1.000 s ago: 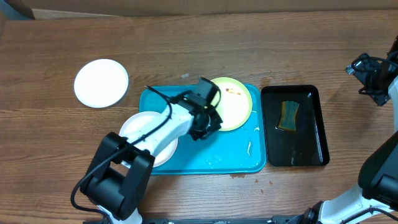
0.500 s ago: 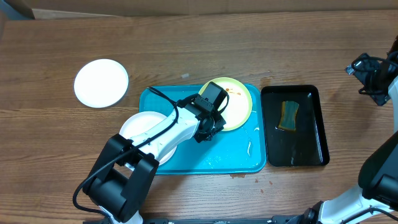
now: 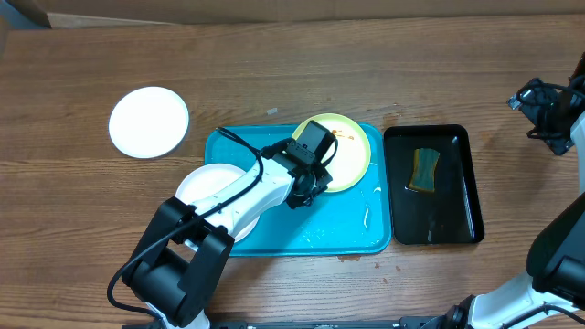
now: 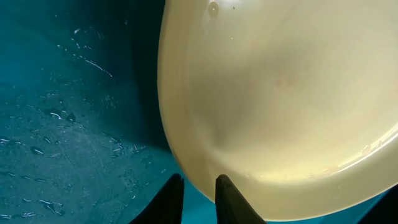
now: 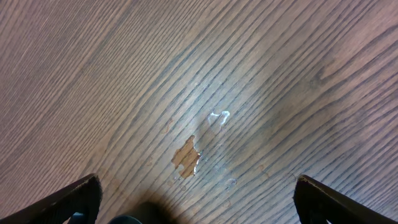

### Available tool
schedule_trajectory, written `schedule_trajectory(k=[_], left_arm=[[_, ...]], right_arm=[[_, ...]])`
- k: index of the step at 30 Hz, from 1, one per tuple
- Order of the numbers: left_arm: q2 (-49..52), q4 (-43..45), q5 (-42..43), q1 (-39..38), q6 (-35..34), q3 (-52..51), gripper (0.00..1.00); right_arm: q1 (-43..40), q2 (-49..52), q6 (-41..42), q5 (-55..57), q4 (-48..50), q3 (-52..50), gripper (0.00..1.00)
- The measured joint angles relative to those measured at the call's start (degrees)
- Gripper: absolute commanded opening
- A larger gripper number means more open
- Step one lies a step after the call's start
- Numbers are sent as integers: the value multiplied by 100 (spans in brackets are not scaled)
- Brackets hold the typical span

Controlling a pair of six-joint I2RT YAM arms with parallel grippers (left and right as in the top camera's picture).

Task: Clean dirty plates on tray and stack at the side
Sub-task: 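Grip the yellow-green plate's left rim with the left gripper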

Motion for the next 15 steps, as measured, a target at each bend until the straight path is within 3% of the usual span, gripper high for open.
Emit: schedule_trajectory(k=[15], left_arm=[[0,70,-177,0,-13,0,22]], right_arm=[[0,-2,-2,0,-2,0,100]])
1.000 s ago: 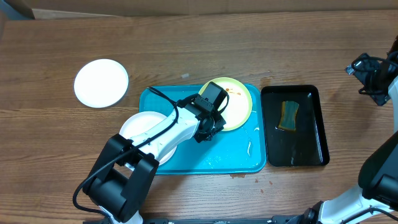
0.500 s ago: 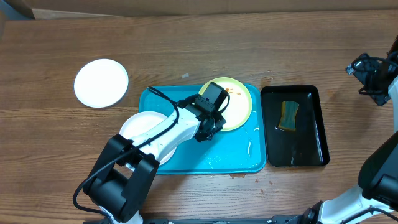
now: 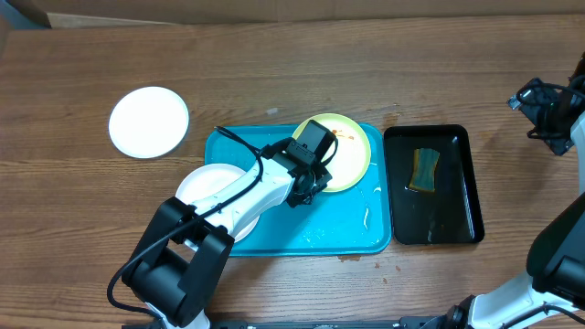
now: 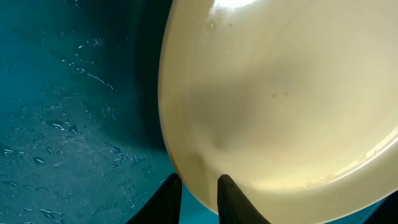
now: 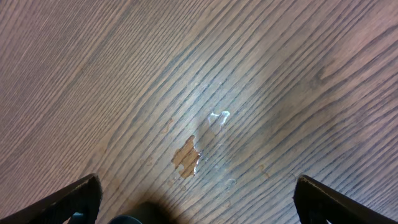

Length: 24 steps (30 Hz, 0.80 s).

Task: Clean dirty plates on tray and stack at the side
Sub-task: 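Grip the yellow-green plate's left rim with the left gripper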

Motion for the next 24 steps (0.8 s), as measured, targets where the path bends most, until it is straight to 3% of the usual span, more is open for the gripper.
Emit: schedule_trajectory(k=[9,17,24], left_arm=[[4,2,-83,-7,-2,-2,21],[192,83,-72,-74,-26,-11,4],[192,-35,85,-70,203,-22,4]], right_arm=[[2,0,0,0,0,0,100],[0,2,0,0,0,0,100],[2,2,0,0,2,0,100]])
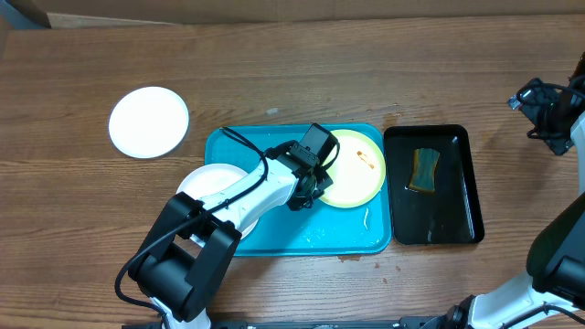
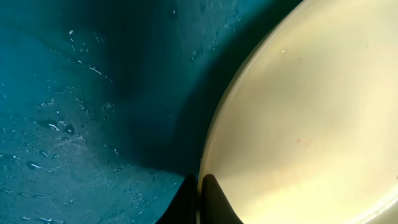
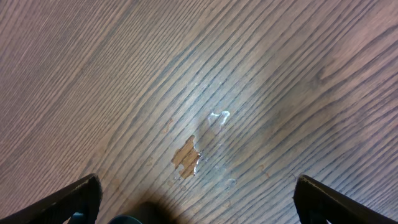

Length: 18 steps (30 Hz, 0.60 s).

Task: Clean dirty plates on tray and stack at the side
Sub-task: 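Grip the yellow-green plate's left rim with the left gripper, then lower the right gripper into the black basin and grasp the sponge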

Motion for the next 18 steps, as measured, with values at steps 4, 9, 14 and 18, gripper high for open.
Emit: schedule_trajectory(k=[4,9,14,18], left_arm=[[-2,-109,127,94,461,0,4],[-42,-450,258,424,1241,2,4],[-68,-813,330,855,1722,2,4],[-70,-848,361,1069,2011,2,4]], right_arm=[[-2,0,0,-2,-2,0,100],[-2,-2,0,2,-2,0,100],[-2,0,2,0,0,0,100],[-2,0,-2,2,-4,0,100]])
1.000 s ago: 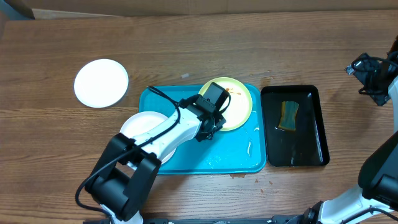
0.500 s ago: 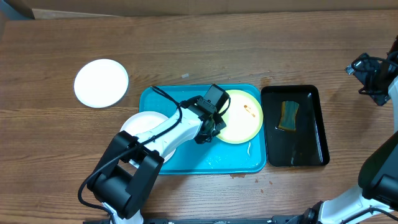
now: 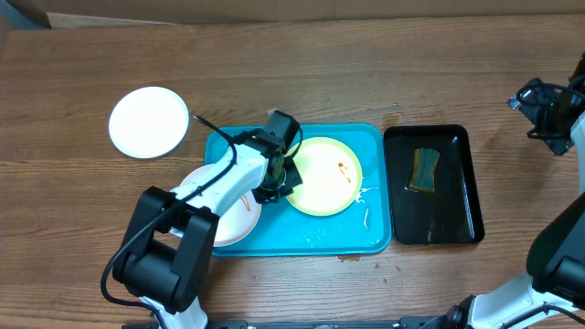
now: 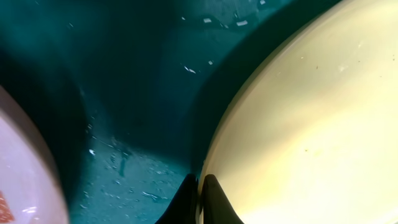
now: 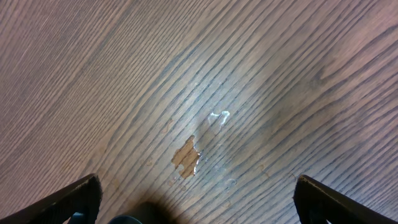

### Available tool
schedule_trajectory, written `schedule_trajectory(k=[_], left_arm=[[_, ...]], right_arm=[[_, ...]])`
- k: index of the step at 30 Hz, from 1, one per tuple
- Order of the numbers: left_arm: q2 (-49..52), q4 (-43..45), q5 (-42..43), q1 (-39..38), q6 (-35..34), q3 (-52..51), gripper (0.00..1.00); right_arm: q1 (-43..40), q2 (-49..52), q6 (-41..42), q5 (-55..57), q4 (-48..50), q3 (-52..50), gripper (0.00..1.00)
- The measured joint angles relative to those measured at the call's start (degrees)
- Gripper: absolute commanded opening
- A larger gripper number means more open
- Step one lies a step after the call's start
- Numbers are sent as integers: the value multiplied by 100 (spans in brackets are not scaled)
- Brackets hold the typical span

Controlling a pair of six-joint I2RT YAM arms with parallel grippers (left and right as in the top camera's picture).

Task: Clean dirty plates on tray and stack at the side
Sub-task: 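Lower the right gripper into the black basin and grasp the sponge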

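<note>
A pale yellow plate with a small red smear lies in the middle of the blue tray. My left gripper is shut on its left rim. In the left wrist view that gripper pinches the edge of the yellow plate over the wet tray. A white plate with a red stain sits at the tray's front left corner and shows again as the white plate. A clean white plate rests on the table at the left. My right gripper is open over bare wood, far right.
A black tray with a wet sponge stands right of the blue tray. A small brown stain and water drops mark the table under the right gripper. The right arm hangs near the table's right edge.
The left gripper, still shut on the yellow plate's rim, has moved left, and the plate has come with it from the tray's right part to its middle. The right arm is unchanged.
The yellow plate first lay at the tray's back edge, with the left jaws slightly apart at its near rim. Then the jaws were shut on the rim and the plate lay further right. Now it is at the tray's middle, next to the stained white plate.
</note>
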Motion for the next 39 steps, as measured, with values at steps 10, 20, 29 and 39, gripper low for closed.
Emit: schedule_trajectory(k=[10,20,29,39], left_arm=[[-2,-2,-9,28,321,0,33],[-2,39,-50,28,358,-2,9],[-2,55,-46,28,544,33,4],[-2,55,-46,28,625,37,4]], right_arm=[[0,-2,2,0,2,0,100],[0,0,2,-2,0,0,100],[0,-2,2,-2,4,0,100],[0,-2,-9,-586,-7,0,100]])
